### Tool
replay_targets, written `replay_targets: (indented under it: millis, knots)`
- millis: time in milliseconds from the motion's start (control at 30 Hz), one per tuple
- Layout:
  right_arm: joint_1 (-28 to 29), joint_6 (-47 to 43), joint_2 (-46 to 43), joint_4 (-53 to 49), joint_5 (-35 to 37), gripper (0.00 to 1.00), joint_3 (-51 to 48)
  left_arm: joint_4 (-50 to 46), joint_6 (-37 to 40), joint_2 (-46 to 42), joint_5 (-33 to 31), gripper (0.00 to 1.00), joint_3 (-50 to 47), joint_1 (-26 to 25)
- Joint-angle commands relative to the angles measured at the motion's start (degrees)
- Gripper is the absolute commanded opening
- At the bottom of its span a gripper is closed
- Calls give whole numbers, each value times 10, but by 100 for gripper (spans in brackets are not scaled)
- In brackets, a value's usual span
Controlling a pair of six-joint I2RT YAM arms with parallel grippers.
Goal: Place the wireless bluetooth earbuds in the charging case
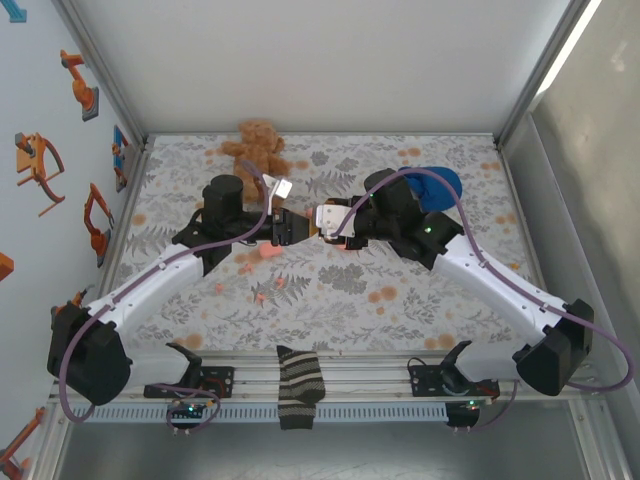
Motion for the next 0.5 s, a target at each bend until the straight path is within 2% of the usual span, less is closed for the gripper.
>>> replay_targets:
  millis: [0, 233, 367, 467]
  knots:
    - [5, 3, 1, 1, 12, 38, 21, -2, 12, 4, 18, 40, 18, -3]
    - [7, 2, 10, 1, 9, 40, 24, 2, 12, 5, 17, 29, 19, -3]
    - [7, 4, 18, -1, 7, 42, 31, 1, 16, 1, 14, 26, 17, -4]
    - [6, 6, 19, -3, 1, 47, 34, 2, 26, -8, 4, 24, 12, -4]
